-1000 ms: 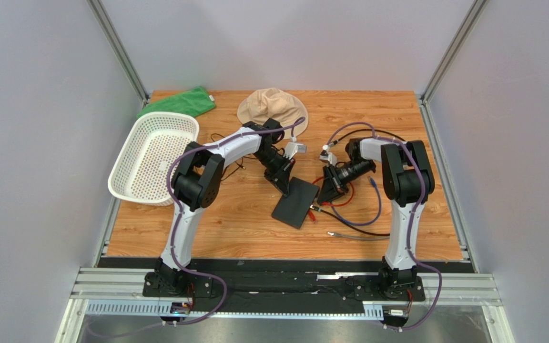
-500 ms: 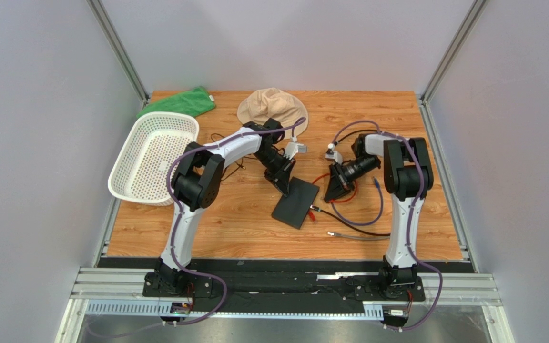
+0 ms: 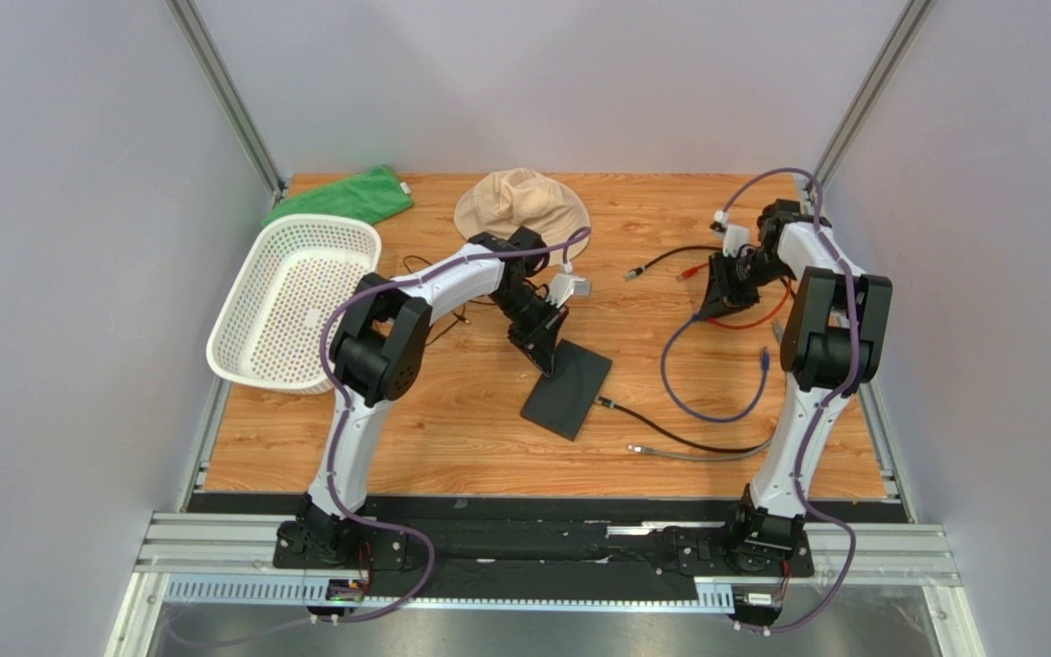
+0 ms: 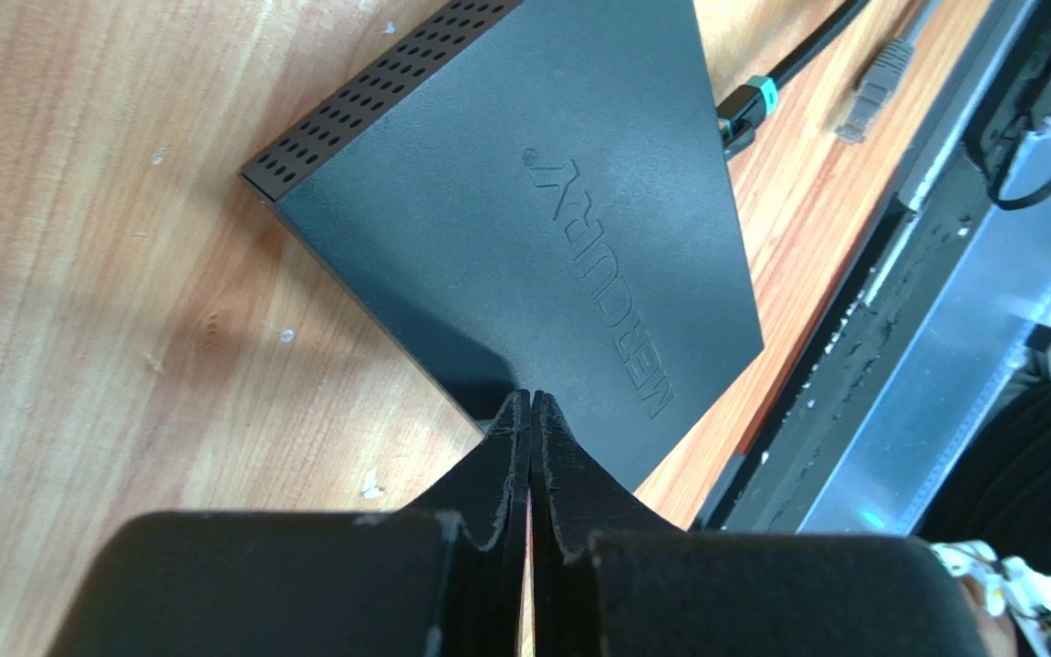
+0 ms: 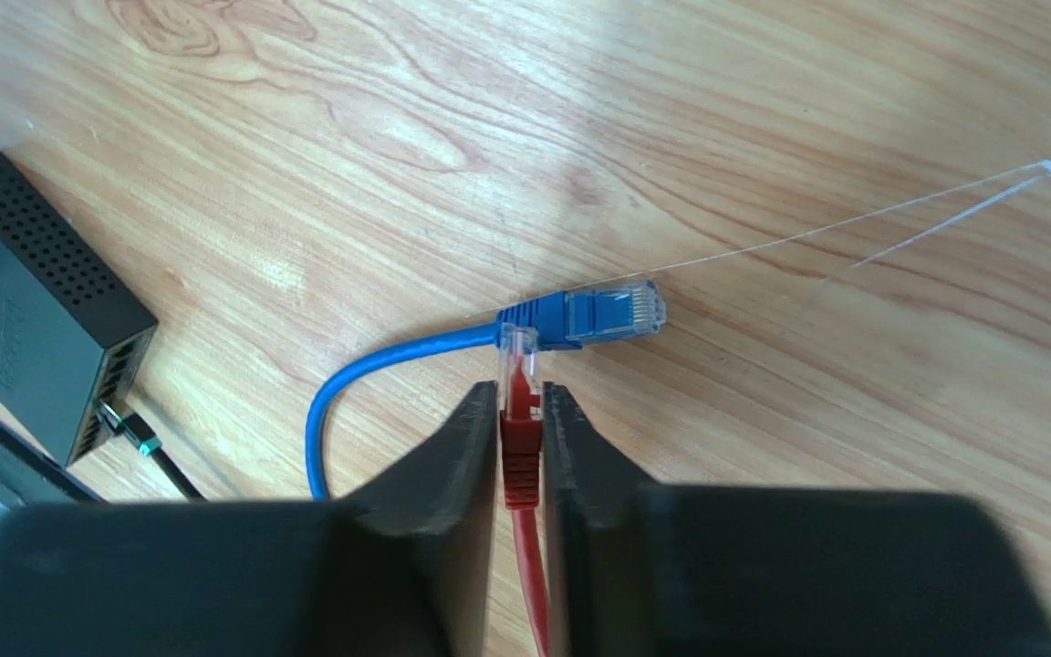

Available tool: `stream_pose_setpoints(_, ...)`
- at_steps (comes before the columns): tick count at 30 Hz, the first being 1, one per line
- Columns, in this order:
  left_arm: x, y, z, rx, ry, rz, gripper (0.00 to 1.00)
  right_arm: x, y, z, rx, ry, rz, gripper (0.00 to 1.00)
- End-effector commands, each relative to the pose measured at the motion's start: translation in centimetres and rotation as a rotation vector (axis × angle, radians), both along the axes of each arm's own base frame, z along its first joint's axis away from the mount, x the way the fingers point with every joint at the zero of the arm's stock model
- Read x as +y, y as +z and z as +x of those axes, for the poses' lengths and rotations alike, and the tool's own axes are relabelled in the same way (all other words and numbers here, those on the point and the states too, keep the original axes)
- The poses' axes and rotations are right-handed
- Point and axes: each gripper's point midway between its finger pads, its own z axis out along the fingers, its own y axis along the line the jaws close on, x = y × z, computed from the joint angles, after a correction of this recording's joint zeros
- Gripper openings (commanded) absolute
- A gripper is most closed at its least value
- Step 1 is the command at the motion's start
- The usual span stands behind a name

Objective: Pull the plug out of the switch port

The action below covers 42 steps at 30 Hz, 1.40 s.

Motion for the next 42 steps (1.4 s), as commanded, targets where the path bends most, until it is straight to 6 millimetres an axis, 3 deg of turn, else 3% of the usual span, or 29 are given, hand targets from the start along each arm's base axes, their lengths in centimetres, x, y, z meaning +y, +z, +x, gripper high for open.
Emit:
stream_pose_setpoints(1,0.1,0.5,1.9,-0.121,-0.041,0.026,0.0,0.5,2.7,0.6,-0.069,-0.028,-0.001,0.32)
stream_pose_setpoints(3,-0.1,1.4,2.1,-0.131,-0.039,0.016,0.0,1.7,4.5,0.3,-0.095,-0.017,0.035,0.39)
stream_pose_setpoints(4,-0.2,2.0,2.2,-0.139,-0.039,0.005,0.0,2.1,5.1,0.1,-0.105,-0.01,0.044,0.5)
stream_pose_setpoints(6,-0.3,3.1,2.2,-0.151,-0.036,-0.009,0.0,3.5,6.8,-0.6,-0.139,0.012,0.066,0.62)
stream_pose_setpoints(8,-0.3,4.3,2.4,-0.177,-0.035,-0.024,0.0,4.1,7.4,-1.4,-0.16,0.012,0.064,0.68)
stream_pose_setpoints(9,-0.3,4.8,2.4,-0.186,-0.034,-0.027,0.0,4.0,8.0,-0.7,-0.22,0.006,0.038,0.71)
stream_pose_setpoints(10,-0.3,5.6,2.4,-0.201,-0.035,-0.036,0.0,3.8,10.6,-0.6,-0.307,-0.029,0.018,0.73)
stream_pose_setpoints(11,-0.2,5.9,2.5,-0.214,-0.031,-0.034,0.0,3.5,11.6,-0.2,-0.366,-0.058,-0.001,0.75)
stream_pose_setpoints(12,-0.1,6.2,2.4,-0.218,-0.03,-0.035,0.07,3.0,11.9,0.5,-0.465,-0.086,-0.034,0.91)
stream_pose_setpoints(13,0.0,6.9,2.5,-0.234,-0.025,-0.04,0.12,3.0,14.5,0.5,-0.564,-0.114,-0.035,0.98)
stream_pose_setpoints(14,0.0,7.1,2.3,-0.235,-0.023,-0.044,0.17,3.3,15.2,0.6,-0.618,-0.12,-0.027,1.0)
stream_pose_setpoints(17,0.3,7.3,1.7,-0.226,-0.016,-0.046,0.23,5.3,14.0,0.4,-0.638,-0.102,0.001,1.0)
stream_pose_setpoints(19,0.4,7.1,1.5,-0.228,-0.013,-0.04,0.31,7.0,12.1,-0.6,-0.538,-0.073,0.015,0.98)
stream_pose_setpoints(20,0.9,6.4,1.3,-0.221,-0.01,-0.017,0.32,8.6,10.6,-1.6,-0.458,-0.014,0.106,0.95)
stream_pose_setpoints(21,1.1,6.1,1.1,-0.217,-0.009,-0.004,0.34,10.8,9.4,-3.4,-0.361,0.046,0.169,0.83)
stream_pose_setpoints(23,1.9,5.1,0.8,-0.213,-0.008,0.031,0.34,12.4,7.7,-4.7,-0.249,0.067,0.213,0.7)
stream_pose_setpoints(24,2.1,4.6,0.6,-0.207,-0.007,0.041,0.29,13.4,6.1,-5.6,-0.189,0.085,0.205,0.61)
stream_pose_setpoints(26,2.9,3.8,0.1,-0.212,0.005,0.069,0.16,13.7,4.2,-6.7,-0.163,0.096,0.158,0.53)
stream_pose_setpoints(27,3.3,3.4,0.0,-0.219,0.016,0.085,0.0,14.5,3.2,-7.5,-0.141,0.132,0.148,0.43)
stream_pose_setpoints(28,3.6,3.6,-0.1,-0.247,0.024,0.099,0.0,14.8,2.2,-7.9,-0.106,0.14,0.134,0.37)
stream_pose_setpoints(29,4.7,2.3,-0.2,-0.271,0.024,0.155,0.0,15.1,1.9,-7.8,-0.088,0.147,0.128,0.33)
stream_pose_setpoints(32,5.9,1.6,-1.0,-0.278,0.024,0.194,0.0,16.1,0.2,-8.0,-0.023,0.12,0.133,0.26)
stream_pose_setpoints(38,7.2,2.1,-1.2,-0.336,0.021,0.23,0.0,19.5,-1.2,-7.8,0.034,0.221,0.171,0.17)
stream_pose_setpoints(41,7.4,2.3,-1.0,-0.349,0.019,0.239,0.0,21.8,-1.0,-6.1,0.011,0.237,0.213,0.17)
stream_pose_setpoints(42,7.4,2.3,-1.0,-0.348,0.019,0.24,0.0,22.7,0.0,-4.3,-0.037,0.247,0.227,0.17)
